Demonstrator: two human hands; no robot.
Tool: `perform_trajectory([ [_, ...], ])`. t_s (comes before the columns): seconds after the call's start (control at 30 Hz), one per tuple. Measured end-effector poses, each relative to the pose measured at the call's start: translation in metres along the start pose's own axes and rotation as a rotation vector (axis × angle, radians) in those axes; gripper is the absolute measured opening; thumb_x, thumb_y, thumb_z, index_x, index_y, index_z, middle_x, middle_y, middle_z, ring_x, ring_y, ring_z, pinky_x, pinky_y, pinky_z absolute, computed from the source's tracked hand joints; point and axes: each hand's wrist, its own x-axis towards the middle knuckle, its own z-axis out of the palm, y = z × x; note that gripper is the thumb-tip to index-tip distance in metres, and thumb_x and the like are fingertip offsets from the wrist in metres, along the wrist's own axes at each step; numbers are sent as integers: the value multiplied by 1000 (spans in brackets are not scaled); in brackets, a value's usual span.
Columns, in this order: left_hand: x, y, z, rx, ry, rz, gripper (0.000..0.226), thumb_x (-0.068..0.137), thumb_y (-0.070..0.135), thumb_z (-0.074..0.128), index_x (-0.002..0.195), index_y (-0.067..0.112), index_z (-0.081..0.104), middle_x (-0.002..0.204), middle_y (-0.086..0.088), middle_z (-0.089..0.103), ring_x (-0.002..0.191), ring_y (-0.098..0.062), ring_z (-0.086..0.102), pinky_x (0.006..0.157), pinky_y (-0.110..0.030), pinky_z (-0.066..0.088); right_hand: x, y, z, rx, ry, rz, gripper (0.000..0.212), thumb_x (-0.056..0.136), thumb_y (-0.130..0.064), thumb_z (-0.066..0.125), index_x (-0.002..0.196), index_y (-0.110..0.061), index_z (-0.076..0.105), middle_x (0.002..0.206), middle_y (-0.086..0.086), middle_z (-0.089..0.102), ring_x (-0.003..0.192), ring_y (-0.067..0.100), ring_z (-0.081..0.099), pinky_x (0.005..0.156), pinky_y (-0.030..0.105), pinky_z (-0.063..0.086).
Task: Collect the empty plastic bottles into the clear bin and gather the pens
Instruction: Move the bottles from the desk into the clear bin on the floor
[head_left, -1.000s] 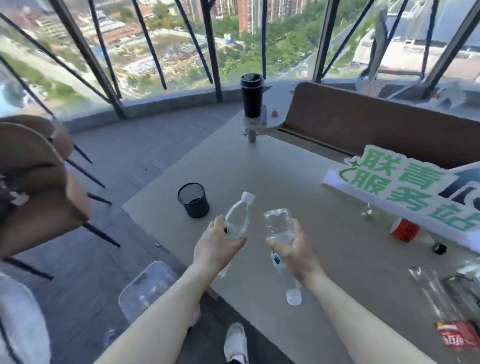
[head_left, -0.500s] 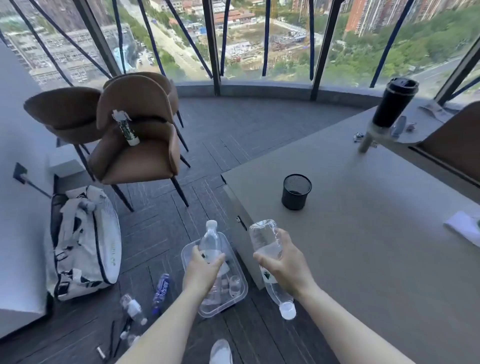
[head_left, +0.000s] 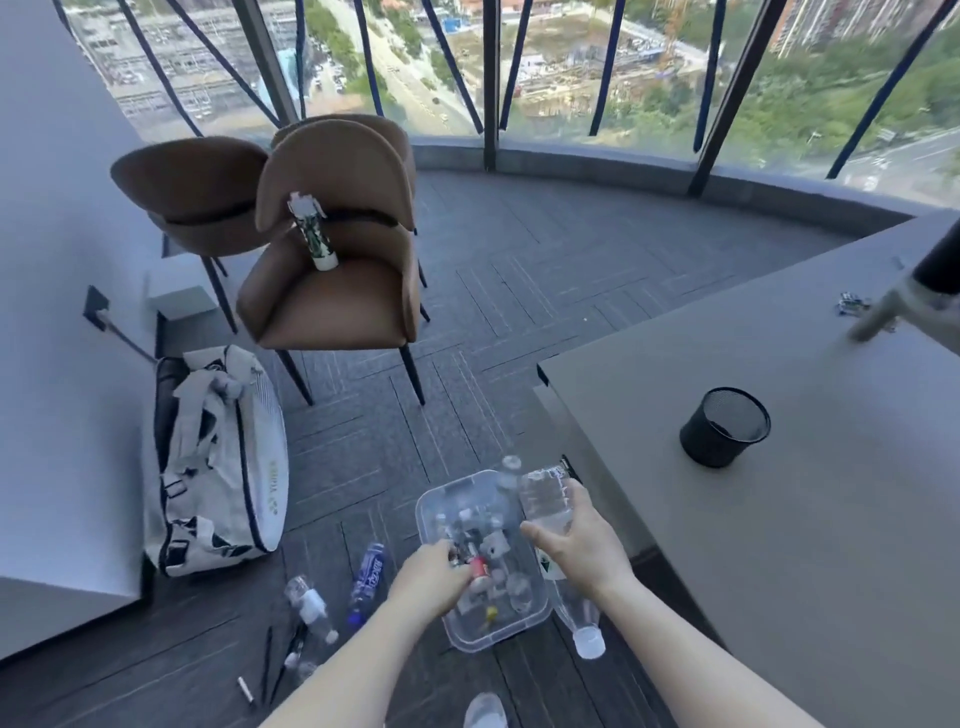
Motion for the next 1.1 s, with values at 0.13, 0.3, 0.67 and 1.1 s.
perform_trajectory([
  [0.13, 2, -18, -16, 29, 49, 40, 41, 85, 39, 46, 120, 22, 58, 122, -4, 60, 111, -24, 57, 94, -39, 48, 27, -19, 20, -9, -35, 17, 104, 79, -59, 69, 155, -24, 8, 155, 4, 37, 139, 25, 39, 105, 42, 39],
  [0.3, 6, -29, -29, 34, 106, 68, 41, 91, 37, 48, 129, 22, 55, 130, -6, 56, 117, -25, 55, 96, -38, 46, 46, -29, 36, -110, -36, 62, 83, 94, -44, 54, 156, -22, 4, 153, 13, 36, 139, 30, 37, 108, 44, 37],
  [0.67, 7, 19, -24, 105, 122, 264, 35, 92, 30, 44, 121, 18, 59, 126, -3, 59, 116, -24, 55, 95, -41, 47, 14, -3, 6, -158, 38, 75, 47, 96, -22, 44, 143, -23, 42, 141, 3, 49, 126, 21, 50, 101, 36, 42],
  [1.1, -69, 250, 99, 354, 75, 993, 33, 94, 26, 48, 124, 21, 60, 123, -1, 59, 112, -23, 56, 91, -34, 48, -138, 158, -162, 65, 612, 297, 28, 94, -12, 54, 120, -11, 64, 113, 4, 63, 102, 17, 58, 84, 23, 39],
])
